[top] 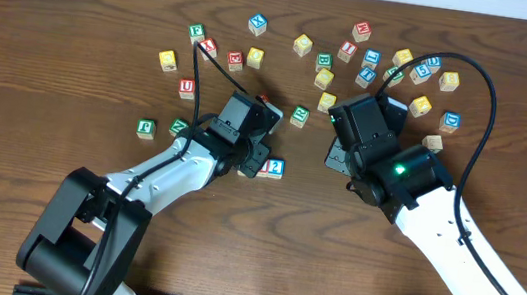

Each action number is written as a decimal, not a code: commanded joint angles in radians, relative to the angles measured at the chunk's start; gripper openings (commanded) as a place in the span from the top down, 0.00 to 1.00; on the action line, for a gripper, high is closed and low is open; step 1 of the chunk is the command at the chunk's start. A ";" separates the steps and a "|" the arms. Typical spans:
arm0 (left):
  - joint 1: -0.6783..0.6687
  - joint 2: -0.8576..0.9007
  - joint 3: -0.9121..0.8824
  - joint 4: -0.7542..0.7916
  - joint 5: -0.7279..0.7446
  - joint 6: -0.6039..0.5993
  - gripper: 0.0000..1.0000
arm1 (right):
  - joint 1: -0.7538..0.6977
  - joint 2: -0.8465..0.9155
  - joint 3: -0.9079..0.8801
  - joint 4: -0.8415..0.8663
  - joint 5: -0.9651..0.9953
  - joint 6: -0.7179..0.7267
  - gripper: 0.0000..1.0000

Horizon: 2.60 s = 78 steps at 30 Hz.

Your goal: Spell out AI2

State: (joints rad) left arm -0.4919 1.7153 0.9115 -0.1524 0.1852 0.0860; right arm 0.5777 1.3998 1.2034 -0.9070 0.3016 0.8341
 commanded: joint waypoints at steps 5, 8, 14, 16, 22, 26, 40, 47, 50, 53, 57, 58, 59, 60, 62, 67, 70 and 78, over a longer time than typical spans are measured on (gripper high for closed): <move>0.001 0.013 0.029 -0.019 0.010 0.007 0.93 | 0.006 -0.008 0.011 0.001 0.005 0.019 0.99; 0.001 0.013 0.029 -0.029 0.011 0.007 0.93 | 0.006 -0.008 0.011 0.001 0.005 0.019 0.99; -0.004 0.013 0.029 -0.037 0.017 0.011 0.93 | 0.006 -0.008 0.011 0.001 0.005 0.019 0.99; -0.012 0.013 0.029 -0.040 0.017 0.019 0.93 | 0.006 -0.008 0.011 0.000 0.005 0.019 0.99; -0.047 0.013 0.029 -0.041 0.012 0.052 0.92 | 0.006 -0.008 0.011 -0.001 0.005 0.019 0.99; -0.048 0.013 0.029 -0.040 -0.004 0.052 0.93 | 0.006 -0.008 0.011 -0.003 0.005 0.019 0.99; -0.048 0.011 0.033 -0.023 -0.059 0.032 0.93 | 0.006 -0.008 0.011 -0.003 0.006 0.018 0.99; -0.048 -0.027 0.056 -0.023 -0.072 0.003 0.93 | 0.006 -0.008 0.011 -0.006 0.010 0.013 0.99; -0.048 -0.076 0.056 -0.024 -0.128 -0.022 0.93 | 0.006 -0.008 0.011 -0.015 0.014 0.013 0.99; -0.048 -0.143 0.056 -0.042 -0.182 -0.047 0.93 | 0.006 -0.008 0.010 -0.026 0.028 0.009 0.99; -0.048 -0.250 0.056 -0.083 -0.201 -0.047 0.93 | 0.006 -0.006 0.010 -0.032 0.032 0.005 0.99; -0.047 -0.272 0.056 -0.096 -0.214 -0.048 0.93 | 0.006 -0.006 0.010 -0.032 0.032 0.006 0.99; -0.044 -0.304 0.056 -0.115 -0.247 -0.059 0.93 | 0.006 -0.006 0.010 -0.033 0.032 0.006 0.99; -0.040 -0.322 0.056 -0.127 -0.262 -0.063 0.93 | 0.006 -0.005 0.010 -0.037 0.032 0.006 0.99; -0.014 -0.370 0.056 -0.161 -0.280 -0.065 0.93 | 0.006 0.001 0.010 -0.045 0.034 0.005 0.99; 0.139 -0.479 0.055 -0.240 -0.151 -0.056 0.93 | 0.007 0.055 0.010 -0.051 0.036 -0.026 0.99; 0.294 -0.523 0.055 -0.283 0.043 -0.006 0.93 | 0.018 0.126 0.010 -0.044 0.036 -0.071 0.99; 0.492 -0.512 0.041 -0.315 0.039 -0.008 0.93 | 0.090 0.253 0.010 -0.011 0.036 -0.122 0.99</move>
State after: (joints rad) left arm -0.0433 1.1988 0.9451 -0.4644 0.1860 0.0612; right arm 0.6365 1.6245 1.2034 -0.9226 0.3172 0.7475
